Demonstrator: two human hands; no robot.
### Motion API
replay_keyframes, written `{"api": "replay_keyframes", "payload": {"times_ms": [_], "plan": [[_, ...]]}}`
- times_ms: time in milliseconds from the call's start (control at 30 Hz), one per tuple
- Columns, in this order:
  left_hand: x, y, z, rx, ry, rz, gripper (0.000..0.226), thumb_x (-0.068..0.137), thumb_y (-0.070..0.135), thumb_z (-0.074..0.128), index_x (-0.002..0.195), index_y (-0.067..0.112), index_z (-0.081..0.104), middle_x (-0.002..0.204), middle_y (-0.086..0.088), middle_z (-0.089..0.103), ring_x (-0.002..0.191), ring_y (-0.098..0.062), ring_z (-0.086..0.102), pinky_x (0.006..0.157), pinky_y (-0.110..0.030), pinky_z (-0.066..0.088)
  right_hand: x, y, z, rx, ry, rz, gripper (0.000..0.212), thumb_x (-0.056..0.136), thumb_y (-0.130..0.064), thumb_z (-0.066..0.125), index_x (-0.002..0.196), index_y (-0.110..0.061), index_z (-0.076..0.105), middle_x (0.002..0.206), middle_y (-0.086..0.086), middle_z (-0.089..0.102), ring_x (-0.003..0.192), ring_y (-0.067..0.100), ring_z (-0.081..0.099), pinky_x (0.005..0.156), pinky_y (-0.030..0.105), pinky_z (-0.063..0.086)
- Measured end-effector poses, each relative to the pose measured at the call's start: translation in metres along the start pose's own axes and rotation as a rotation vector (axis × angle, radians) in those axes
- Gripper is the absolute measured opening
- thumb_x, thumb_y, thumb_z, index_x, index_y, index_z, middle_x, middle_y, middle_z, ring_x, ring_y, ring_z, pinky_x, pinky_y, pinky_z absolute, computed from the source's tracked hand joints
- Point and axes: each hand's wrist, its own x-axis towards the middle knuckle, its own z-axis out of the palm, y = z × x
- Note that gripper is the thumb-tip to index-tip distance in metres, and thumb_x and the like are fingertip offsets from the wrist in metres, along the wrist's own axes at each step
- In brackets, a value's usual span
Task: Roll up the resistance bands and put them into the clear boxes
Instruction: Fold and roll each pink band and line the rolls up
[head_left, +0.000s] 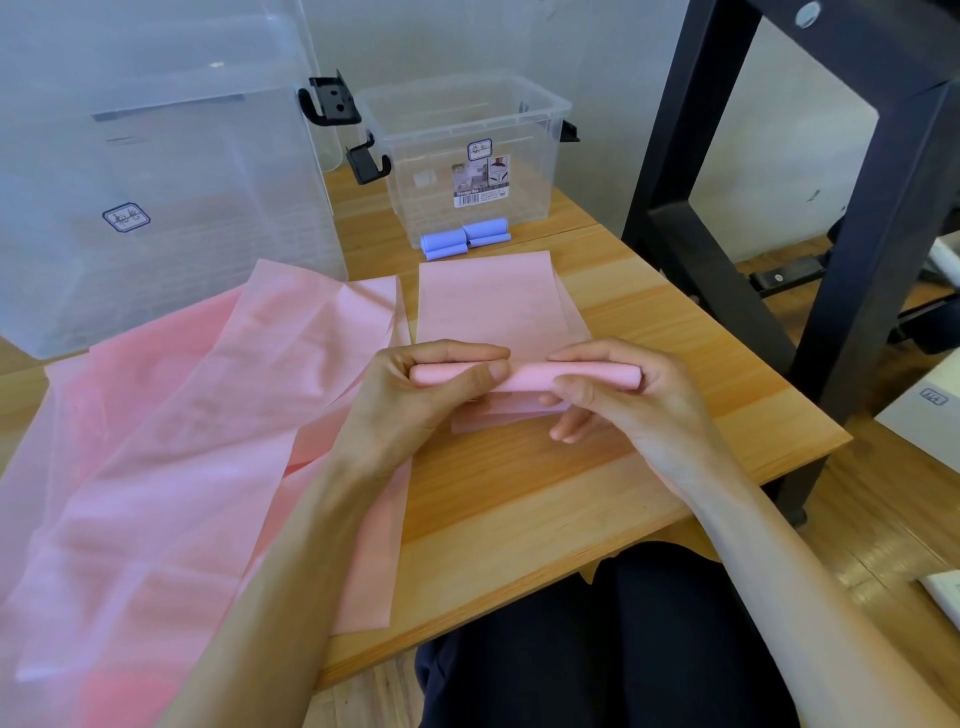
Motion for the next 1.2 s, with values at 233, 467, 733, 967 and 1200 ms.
{"api": "replay_keyframes", "payload": {"times_ms": [233, 467, 733, 967, 1200], "plan": [[0.0007, -0.0014, 0.0012, -0.018, 0.006, 0.02, 0.018, 0.068, 0.027, 0.078, 0.084, 0.02, 0.081, 0.093, -0.002, 0.078, 0.087, -0.014, 0.07, 0.085, -0.03, 0.057, 0.0013, 0.0007, 0.0023, -0.005, 0.042, 0.012, 0.024, 0.081, -0.02, 0.071, 0.101, -0.006, 0.073, 0.082, 0.014, 0.075, 0.061, 0.028, 0.071, 0.056, 0.031, 0.059], [-0.0012, -0.0022, 0.0029, -0.016, -0.128, -0.017, 0.026, 0.068, 0.022, 0.076, 0.093, 0.016, 0.079, 0.096, -0.001, 0.077, 0.091, -0.014, 0.073, 0.074, -0.024, 0.059, 0.0001, 0.0015, -0.0008, 0.005, 0.096, 0.013, 0.024, 0.084, -0.028, 0.067, 0.099, -0.01, 0.072, 0.068, 0.015, 0.071, 0.051, 0.027, 0.066, 0.05, 0.032, 0.056], [0.0005, -0.0031, -0.0008, 0.05, -0.051, 0.042, 0.023, 0.068, 0.031, 0.078, 0.09, 0.025, 0.08, 0.092, -0.001, 0.077, 0.086, -0.015, 0.07, 0.084, -0.036, 0.057, -0.0004, 0.001, 0.0004, 0.019, 0.052, -0.021, 0.026, 0.078, -0.013, 0.073, 0.103, -0.005, 0.07, 0.085, 0.014, 0.074, 0.071, 0.031, 0.073, 0.058, 0.032, 0.06], [0.0004, -0.0019, 0.0023, -0.02, 0.006, 0.032, 0.016, 0.072, 0.024, 0.076, 0.086, 0.018, 0.08, 0.091, 0.0, 0.078, 0.082, -0.011, 0.07, 0.071, -0.023, 0.059, 0.0009, 0.0003, 0.0017, 0.016, 0.066, -0.02, 0.025, 0.08, -0.017, 0.072, 0.103, -0.008, 0.071, 0.085, 0.012, 0.074, 0.068, 0.03, 0.073, 0.058, 0.032, 0.06], [-0.0011, -0.0005, 0.0014, 0.02, -0.045, 0.02, 0.019, 0.066, 0.028, 0.079, 0.085, 0.023, 0.081, 0.091, -0.005, 0.077, 0.078, -0.017, 0.069, 0.078, -0.032, 0.06, -0.0006, 0.0011, -0.0002, 0.027, 0.083, -0.003, 0.023, 0.086, -0.026, 0.064, 0.099, -0.01, 0.073, 0.068, 0.016, 0.07, 0.051, 0.029, 0.067, 0.049, 0.031, 0.056]]}}
